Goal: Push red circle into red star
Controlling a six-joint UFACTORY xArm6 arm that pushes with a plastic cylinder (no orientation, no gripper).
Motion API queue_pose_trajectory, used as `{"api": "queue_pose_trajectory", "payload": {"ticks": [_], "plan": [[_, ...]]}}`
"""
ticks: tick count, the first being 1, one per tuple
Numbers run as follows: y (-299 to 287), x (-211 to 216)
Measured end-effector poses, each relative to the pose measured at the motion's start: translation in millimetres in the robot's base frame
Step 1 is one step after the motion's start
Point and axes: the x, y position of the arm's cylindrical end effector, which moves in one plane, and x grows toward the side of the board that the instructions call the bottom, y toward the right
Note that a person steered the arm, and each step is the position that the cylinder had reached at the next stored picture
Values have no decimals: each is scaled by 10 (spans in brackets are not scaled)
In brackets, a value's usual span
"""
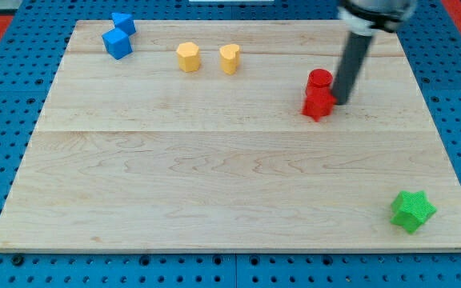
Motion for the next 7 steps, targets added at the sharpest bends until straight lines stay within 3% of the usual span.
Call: {"api": "queue_pose_trajectory", "payload": {"ticks": [1,2,4,5,7], "plan": [[-580,-78],[-8,40],[575,57],[569,-405],[-510,-571]]}}
